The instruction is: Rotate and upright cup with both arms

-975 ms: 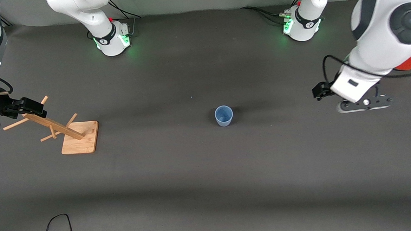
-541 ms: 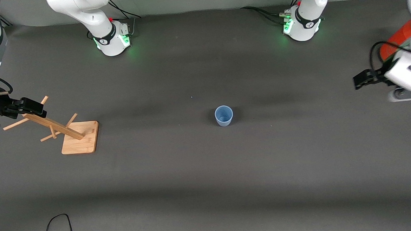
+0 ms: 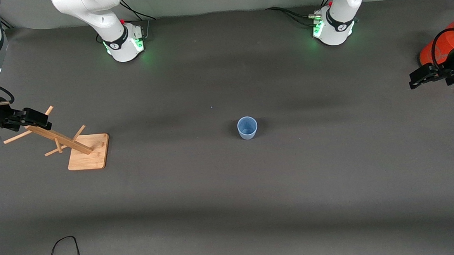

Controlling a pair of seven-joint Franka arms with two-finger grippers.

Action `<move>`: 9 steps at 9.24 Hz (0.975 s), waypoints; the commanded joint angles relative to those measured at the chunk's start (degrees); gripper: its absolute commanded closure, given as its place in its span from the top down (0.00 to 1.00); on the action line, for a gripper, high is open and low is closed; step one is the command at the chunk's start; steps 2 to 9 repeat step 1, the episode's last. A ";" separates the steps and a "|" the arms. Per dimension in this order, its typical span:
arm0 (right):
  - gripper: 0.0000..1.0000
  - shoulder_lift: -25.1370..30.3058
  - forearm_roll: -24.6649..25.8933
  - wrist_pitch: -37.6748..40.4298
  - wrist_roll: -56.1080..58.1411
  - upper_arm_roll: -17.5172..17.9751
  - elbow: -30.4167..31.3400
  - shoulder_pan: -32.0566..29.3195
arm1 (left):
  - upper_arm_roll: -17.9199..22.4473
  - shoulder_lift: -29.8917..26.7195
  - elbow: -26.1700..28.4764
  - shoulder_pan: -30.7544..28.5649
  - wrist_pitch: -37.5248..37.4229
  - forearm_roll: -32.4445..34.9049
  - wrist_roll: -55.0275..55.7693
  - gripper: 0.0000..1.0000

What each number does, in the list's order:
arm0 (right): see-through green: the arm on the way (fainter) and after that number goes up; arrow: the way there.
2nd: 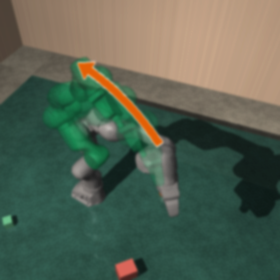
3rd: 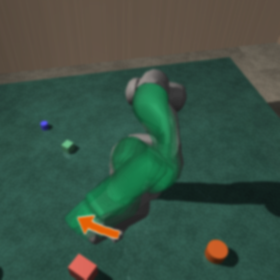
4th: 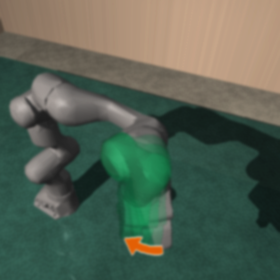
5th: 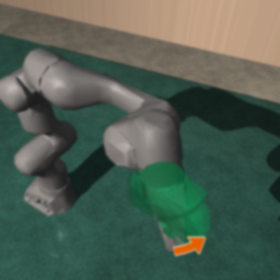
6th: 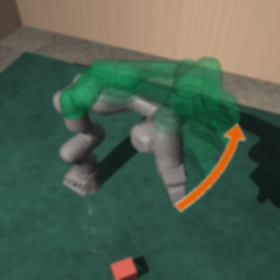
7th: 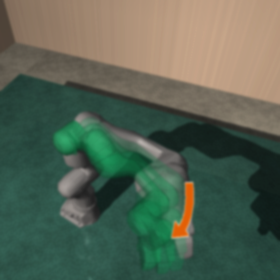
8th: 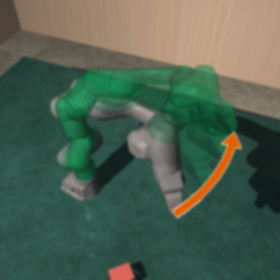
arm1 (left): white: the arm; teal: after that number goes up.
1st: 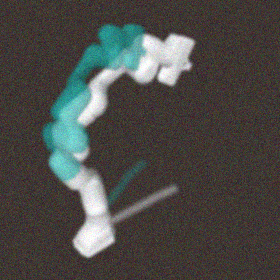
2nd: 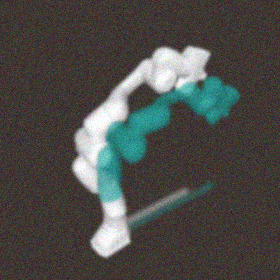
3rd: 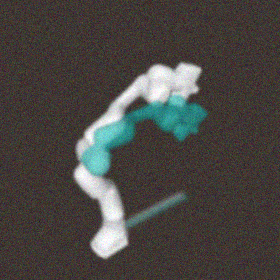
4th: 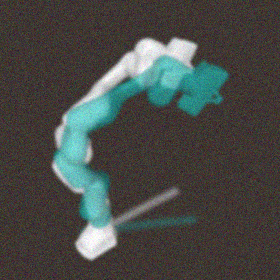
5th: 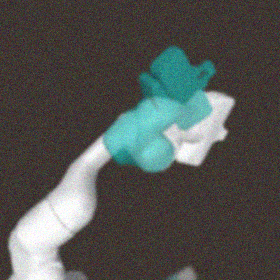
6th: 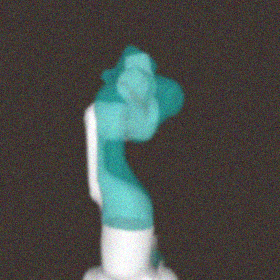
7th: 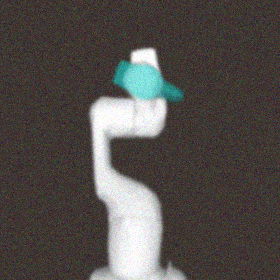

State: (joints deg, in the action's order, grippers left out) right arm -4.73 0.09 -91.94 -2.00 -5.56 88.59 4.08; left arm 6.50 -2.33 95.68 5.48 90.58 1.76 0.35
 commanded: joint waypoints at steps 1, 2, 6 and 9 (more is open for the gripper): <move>1.00 -0.46 -0.01 0.27 0.41 -0.41 -1.05 0.40 | 1.15 -0.39 -0.76 1.02 -0.84 -1.41 -0.88 1.00; 1.00 -0.46 -0.01 0.27 0.41 -0.41 -1.05 0.40 | 1.15 -0.39 -0.76 1.02 -0.84 -1.41 -0.88 1.00; 1.00 -0.46 -0.01 0.27 0.41 -0.41 -1.05 0.40 | 1.15 -0.39 -0.76 1.02 -0.84 -1.41 -0.88 1.00; 1.00 -0.46 -0.01 0.27 0.41 -0.41 -1.05 0.40 | 1.15 -0.39 -0.76 1.02 -0.84 -1.41 -0.88 1.00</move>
